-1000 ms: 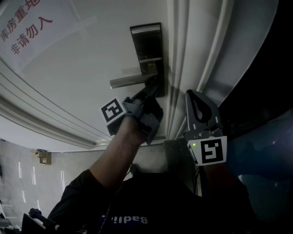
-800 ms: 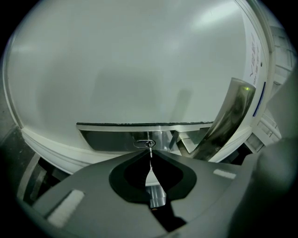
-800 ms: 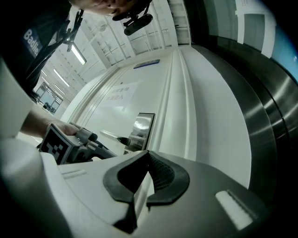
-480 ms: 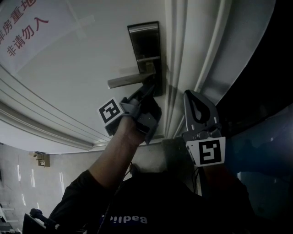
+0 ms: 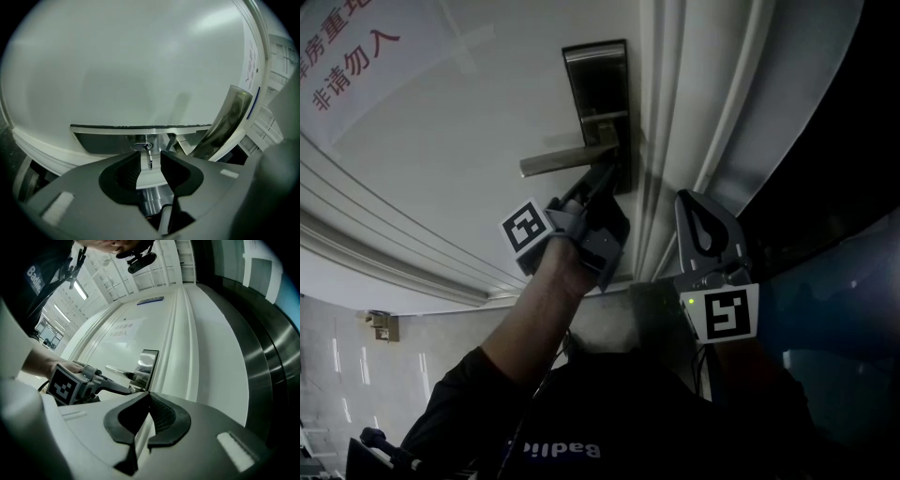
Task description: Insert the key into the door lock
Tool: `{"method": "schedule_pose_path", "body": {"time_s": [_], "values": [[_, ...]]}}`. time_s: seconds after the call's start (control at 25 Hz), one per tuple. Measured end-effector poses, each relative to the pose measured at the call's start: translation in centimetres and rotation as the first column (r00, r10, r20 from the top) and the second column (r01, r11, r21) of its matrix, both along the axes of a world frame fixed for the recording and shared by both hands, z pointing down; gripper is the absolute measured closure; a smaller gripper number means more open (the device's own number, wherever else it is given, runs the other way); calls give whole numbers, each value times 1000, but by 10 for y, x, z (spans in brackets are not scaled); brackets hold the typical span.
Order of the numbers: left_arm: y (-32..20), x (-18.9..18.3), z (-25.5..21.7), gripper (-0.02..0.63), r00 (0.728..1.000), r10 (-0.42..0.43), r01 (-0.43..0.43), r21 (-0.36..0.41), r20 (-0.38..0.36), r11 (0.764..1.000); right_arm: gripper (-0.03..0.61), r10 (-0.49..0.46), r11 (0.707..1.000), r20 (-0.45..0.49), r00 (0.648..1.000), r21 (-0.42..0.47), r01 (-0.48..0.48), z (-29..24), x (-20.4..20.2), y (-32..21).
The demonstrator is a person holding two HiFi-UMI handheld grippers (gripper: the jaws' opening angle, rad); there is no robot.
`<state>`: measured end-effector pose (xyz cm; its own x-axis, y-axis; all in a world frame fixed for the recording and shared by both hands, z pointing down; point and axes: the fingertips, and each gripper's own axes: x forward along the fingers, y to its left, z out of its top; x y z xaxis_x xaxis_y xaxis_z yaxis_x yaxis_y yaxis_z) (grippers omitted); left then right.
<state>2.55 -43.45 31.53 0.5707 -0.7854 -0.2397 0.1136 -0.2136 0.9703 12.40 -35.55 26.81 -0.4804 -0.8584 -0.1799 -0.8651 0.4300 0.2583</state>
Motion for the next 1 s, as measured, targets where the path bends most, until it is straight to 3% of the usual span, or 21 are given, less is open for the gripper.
{"method": "schedule_pose_path", "body": {"time_s": [0.52, 1.0], "values": [[23, -10, 8, 476, 1000, -20, 20, 7, 8, 1000, 574, -37, 999, -27, 999, 6, 37, 4, -12, 16], [67, -37, 10, 504, 984, -104, 94, 79, 141, 992, 574, -129, 992, -23, 991, 3, 129, 14, -31, 40]]}}
